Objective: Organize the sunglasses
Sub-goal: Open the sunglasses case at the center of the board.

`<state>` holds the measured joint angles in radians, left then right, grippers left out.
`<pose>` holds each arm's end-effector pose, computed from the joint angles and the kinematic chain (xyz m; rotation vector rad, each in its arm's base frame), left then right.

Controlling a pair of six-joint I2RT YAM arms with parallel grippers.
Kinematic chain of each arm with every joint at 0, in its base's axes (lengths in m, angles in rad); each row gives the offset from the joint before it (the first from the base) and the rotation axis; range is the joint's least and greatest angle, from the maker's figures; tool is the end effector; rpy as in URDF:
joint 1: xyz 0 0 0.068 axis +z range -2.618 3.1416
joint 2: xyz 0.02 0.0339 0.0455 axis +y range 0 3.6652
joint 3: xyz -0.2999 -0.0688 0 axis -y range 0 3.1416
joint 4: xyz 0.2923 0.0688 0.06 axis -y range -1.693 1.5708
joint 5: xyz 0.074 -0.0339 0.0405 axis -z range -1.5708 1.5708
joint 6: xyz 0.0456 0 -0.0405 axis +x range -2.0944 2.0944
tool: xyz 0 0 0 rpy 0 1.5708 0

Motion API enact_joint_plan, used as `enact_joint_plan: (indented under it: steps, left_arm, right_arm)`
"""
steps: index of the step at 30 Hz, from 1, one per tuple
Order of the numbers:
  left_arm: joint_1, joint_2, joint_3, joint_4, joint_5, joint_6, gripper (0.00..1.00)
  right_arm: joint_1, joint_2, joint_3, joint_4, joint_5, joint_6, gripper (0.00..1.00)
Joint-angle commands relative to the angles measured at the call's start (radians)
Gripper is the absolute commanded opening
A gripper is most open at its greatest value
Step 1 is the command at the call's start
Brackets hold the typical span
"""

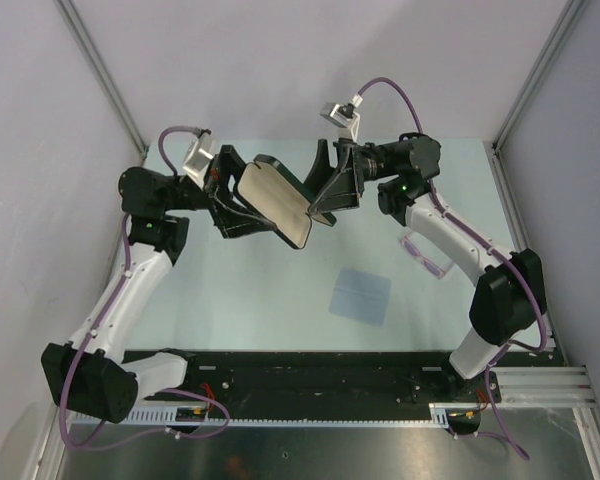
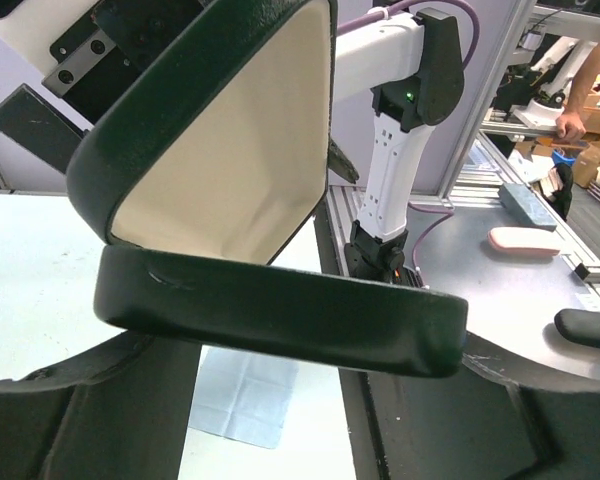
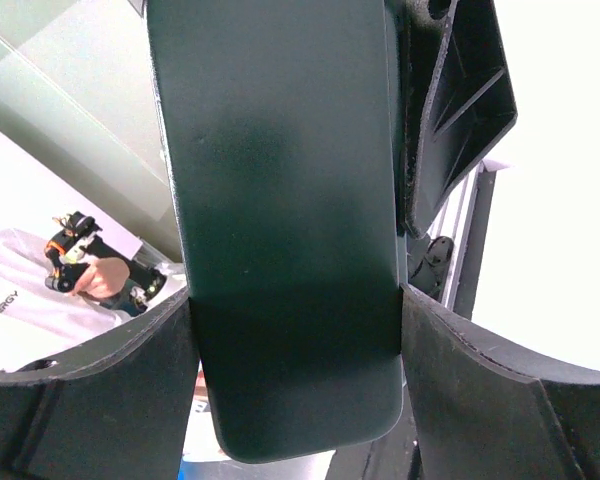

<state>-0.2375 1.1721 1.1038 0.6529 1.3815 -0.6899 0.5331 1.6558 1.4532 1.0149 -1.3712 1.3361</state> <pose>0.2501 -0.1066 0.4754 1.1385 1.1785 -1.4037 0.3226 0.2423 0.4726 -1.1760 1.3519 1.9654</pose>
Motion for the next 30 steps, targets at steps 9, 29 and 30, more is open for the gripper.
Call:
enact_joint_plan:
  steps: [9, 29, 30]
  left_arm:
    - [0.049, 0.038, 0.002, -0.022, -0.067, -0.002, 0.66]
    - [0.064, 0.014, -0.019, -0.024, -0.042, -0.003, 0.67]
    - [0.064, 0.015, -0.021, -0.024, -0.047, -0.002, 0.67]
  right_arm:
    - [-0.016, -0.111, 0.05, -0.306, 0.066, -0.271, 0.08]
    - [-0.03, -0.16, 0.098, -0.61, 0.115, -0.433, 0.04]
    - [-0.031, -0.162, 0.104, -0.621, 0.116, -0.448, 0.04]
